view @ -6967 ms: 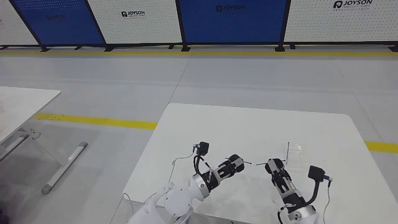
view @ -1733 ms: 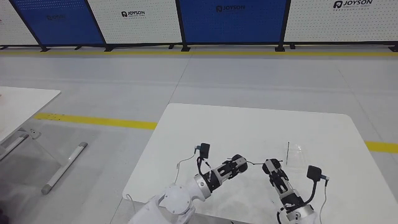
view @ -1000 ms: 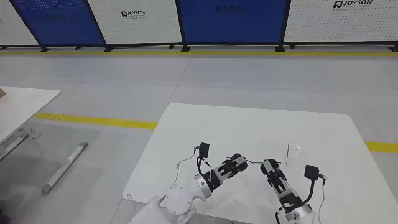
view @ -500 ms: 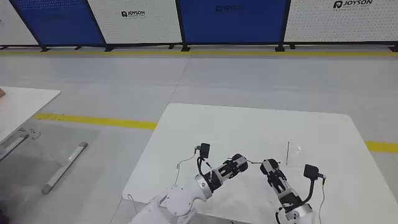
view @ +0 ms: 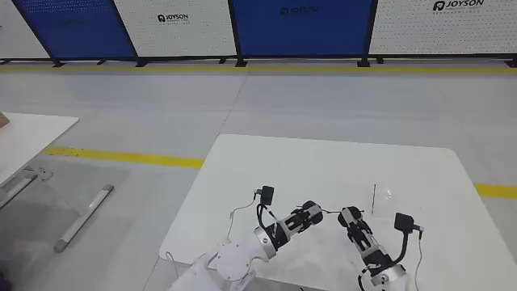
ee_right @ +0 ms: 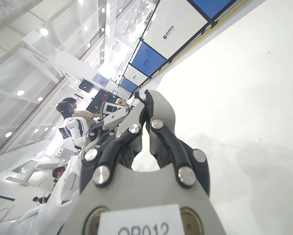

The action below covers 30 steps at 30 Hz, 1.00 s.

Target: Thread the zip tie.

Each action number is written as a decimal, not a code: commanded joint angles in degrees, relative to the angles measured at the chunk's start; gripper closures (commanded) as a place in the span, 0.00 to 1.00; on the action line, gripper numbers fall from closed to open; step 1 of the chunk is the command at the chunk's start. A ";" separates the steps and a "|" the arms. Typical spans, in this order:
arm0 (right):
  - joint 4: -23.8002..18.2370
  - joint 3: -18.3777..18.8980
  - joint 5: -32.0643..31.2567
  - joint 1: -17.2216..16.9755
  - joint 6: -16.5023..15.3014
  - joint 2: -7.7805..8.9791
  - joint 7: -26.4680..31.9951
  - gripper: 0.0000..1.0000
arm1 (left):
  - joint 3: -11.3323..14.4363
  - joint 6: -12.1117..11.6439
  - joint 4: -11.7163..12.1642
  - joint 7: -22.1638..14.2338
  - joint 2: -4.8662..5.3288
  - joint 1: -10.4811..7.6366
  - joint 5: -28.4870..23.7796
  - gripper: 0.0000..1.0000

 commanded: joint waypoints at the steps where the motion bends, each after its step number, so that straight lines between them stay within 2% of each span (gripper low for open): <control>1: -0.01 -0.11 0.11 0.23 0.42 -0.01 0.58 1.00 | 0.01 0.02 -0.06 -0.20 0.02 0.02 0.22 1.00; 6: 0.09 -0.05 0.63 0.33 0.28 0.01 1.02 1.00 | -0.07 0.03 -0.02 -0.30 0.03 0.09 0.27 1.00; 7: 0.10 -0.03 0.67 0.29 0.23 0.02 1.03 1.00 | -0.08 0.03 0.01 -0.28 0.03 0.10 0.27 0.93; 9: 0.19 0.03 0.67 0.17 0.16 0.03 0.98 1.00 | -0.08 0.12 0.07 -0.21 0.02 0.10 0.43 0.65; 12: 0.27 0.04 0.66 0.08 0.12 0.04 0.83 1.00 | -0.08 0.24 0.04 0.24 0.03 0.12 1.21 0.57; 20: 0.31 -0.03 0.38 -0.05 0.00 0.03 0.32 1.00 | 0.38 0.22 -0.54 3.07 -0.04 0.69 4.86 0.62; 30: 0.41 -0.44 -0.88 -0.04 0.50 -0.04 -0.70 1.00 | 1.93 1.74 -1.03 4.55 -0.22 0.67 9.77 0.72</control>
